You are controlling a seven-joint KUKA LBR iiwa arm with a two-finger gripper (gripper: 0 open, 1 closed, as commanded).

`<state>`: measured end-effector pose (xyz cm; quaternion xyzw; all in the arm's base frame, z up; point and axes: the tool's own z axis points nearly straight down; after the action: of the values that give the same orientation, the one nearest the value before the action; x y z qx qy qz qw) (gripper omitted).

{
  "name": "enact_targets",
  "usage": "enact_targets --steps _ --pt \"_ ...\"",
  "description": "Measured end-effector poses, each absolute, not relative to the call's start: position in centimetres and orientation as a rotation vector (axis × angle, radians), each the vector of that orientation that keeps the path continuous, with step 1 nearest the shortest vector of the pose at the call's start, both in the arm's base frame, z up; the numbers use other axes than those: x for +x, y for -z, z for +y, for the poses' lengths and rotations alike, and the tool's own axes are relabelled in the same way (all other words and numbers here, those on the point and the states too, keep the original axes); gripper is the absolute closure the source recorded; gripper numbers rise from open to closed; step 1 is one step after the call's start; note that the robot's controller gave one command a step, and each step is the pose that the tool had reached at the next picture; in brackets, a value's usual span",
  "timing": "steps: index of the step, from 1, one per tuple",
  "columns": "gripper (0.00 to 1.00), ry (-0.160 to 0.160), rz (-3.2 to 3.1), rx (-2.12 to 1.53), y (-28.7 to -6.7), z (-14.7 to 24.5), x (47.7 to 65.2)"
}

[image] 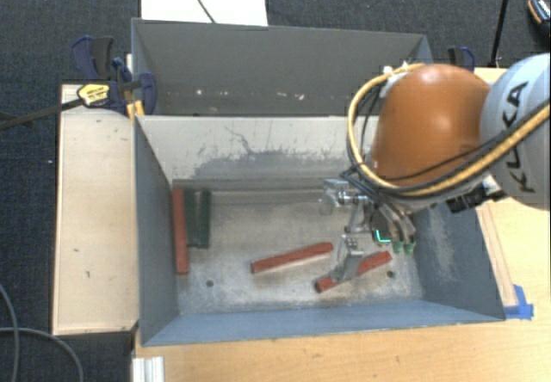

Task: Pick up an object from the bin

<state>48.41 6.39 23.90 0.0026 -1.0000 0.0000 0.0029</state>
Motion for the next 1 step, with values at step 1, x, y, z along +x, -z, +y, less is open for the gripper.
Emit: enact_targets --steps 1 --pt "0.0 0.001 -3.101 0.48 -6.73 6.78 52.55"
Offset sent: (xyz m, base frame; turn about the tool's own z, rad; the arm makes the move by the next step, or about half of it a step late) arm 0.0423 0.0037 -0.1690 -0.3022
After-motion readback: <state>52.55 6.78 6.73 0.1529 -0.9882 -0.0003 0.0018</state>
